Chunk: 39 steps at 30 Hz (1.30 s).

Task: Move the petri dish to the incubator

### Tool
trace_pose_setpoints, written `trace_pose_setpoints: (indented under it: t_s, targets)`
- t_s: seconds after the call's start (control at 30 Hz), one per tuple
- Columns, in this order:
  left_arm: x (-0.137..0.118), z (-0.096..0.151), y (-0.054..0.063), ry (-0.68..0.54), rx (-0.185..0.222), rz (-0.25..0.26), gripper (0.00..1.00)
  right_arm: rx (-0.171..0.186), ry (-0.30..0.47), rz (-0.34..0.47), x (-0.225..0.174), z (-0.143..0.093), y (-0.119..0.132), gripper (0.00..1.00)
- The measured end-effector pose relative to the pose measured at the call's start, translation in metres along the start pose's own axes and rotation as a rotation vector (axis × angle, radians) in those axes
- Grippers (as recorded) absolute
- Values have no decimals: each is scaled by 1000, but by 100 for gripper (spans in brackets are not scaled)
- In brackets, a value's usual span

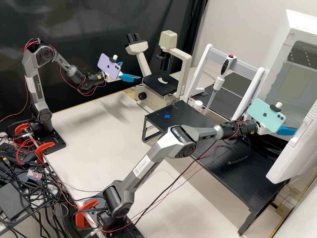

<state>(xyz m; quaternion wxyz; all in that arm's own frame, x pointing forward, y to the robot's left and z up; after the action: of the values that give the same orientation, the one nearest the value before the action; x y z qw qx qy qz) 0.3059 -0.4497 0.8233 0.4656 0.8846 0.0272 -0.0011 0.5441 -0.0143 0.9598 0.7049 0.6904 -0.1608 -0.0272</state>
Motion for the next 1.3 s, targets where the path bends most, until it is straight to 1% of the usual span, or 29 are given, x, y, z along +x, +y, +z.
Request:
trace_pose_setpoints:
  t_s: [0.17, 0.2, 0.27, 0.33, 0.37, 0.43, 0.47, 0.5, 0.57, 0.6, 0.63, 0.67, 0.8, 0.9, 1.0, 1.17, 1.3]
  targets:
    - [0, 0, 0, 0, 0, 0, 100, 1, -10, -6, 4, 3, -7, 0]
    - [0, 0, 0, 0, 0, 0, 100, 16, -17, -7, 5, 4, -9, 0]
    - [0, 0, 0, 0, 0, 0, 100, 25, -23, -4, 6, 4, -8, 0]
    - [0, 0, 0, 0, 0, 0, 100, 19, -30, -4, 7, 4, -8, 0]
    - [0, 0, 0, 0, 0, 0, 100, 21, -32, -3, 7, 5, -8, 0]
    - [0, 0, 0, 0, 0, 0, 100, 12, -35, -2, 8, 4, -8, 0]
    - [0, 0, 0, 0, 0, 0, 100, 1, -34, -1, 8, 3, -7, 100]
    - [0, 0, 0, 0, 0, 0, 100, 2, -38, -2, 8, 3, -8, 100]
    - [0, 0, 0, 0, 0, 0, 100, -11, -40, -3, 8, 3, -8, 100]
    - [0, 0, 0, 0, 0, 0, 100, -4, -46, -5, 8, 3, -9, 100]
    - [0, 0, 0, 0, 0, 0, 100, -8, -51, -7, 8, 3, -10, 100]
    - [0, 0, 0, 0, 0, 0, 100, -3, -57, -10, 8, 3, -10, 100]
    - [0, 0, 0, 0, 0, 0, 100, -16, -76, -19, 7, 4, -12, 100]
    - [0, 0, 0, 0, 0, 0, 100, -13, -82, -21, 7, 4, -12, 100]
    - [0, 0, 0, 0, 0, 0, 100, -8, -80, -20, 7, 4, -12, 100]
    - [0, 0, 0, 0, 0, 0, 100, -15, -62, -28, 2, 5, -13, 100]
    - [0, 0, 0, 0, 0, 0, 100, -7, -42, -15, -4, 6, -11, 100]
